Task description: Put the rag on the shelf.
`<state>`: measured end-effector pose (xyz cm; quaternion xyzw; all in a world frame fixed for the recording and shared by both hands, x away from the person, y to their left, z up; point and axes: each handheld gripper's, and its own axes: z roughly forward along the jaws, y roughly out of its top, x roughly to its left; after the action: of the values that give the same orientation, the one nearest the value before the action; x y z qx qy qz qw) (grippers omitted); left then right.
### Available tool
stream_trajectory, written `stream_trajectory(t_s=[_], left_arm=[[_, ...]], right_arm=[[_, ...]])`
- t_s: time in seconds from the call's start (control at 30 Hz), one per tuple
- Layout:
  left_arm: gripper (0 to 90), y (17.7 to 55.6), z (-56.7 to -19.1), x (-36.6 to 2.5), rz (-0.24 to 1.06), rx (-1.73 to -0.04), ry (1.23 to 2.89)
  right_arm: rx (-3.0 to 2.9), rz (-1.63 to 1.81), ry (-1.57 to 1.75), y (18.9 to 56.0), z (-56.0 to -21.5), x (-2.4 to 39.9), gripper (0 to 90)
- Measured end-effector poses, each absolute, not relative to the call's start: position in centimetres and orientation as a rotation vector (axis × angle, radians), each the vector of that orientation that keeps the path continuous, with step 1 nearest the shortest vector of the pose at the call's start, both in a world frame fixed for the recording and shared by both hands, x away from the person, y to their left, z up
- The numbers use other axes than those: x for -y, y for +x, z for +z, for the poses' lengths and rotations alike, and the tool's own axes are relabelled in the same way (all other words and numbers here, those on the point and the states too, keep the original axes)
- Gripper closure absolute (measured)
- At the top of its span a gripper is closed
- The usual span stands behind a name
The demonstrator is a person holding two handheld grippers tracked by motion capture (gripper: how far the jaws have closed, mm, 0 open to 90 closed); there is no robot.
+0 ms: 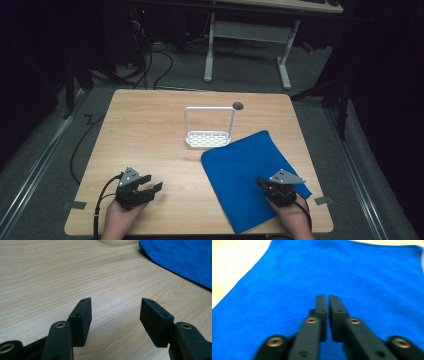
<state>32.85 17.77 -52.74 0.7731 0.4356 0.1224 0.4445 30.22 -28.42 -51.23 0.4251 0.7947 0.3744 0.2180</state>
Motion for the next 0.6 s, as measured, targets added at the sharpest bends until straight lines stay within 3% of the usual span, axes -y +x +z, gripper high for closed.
stream_trajectory(t_s=[0.6], left_arm=[[42.0, 33.2, -52.3, -17.8, 0.278, -1.091, 1.902]], right_arm=[[-2.500, 0.997, 0.923, 29.0, -52.5, 21.1, 90.0]])
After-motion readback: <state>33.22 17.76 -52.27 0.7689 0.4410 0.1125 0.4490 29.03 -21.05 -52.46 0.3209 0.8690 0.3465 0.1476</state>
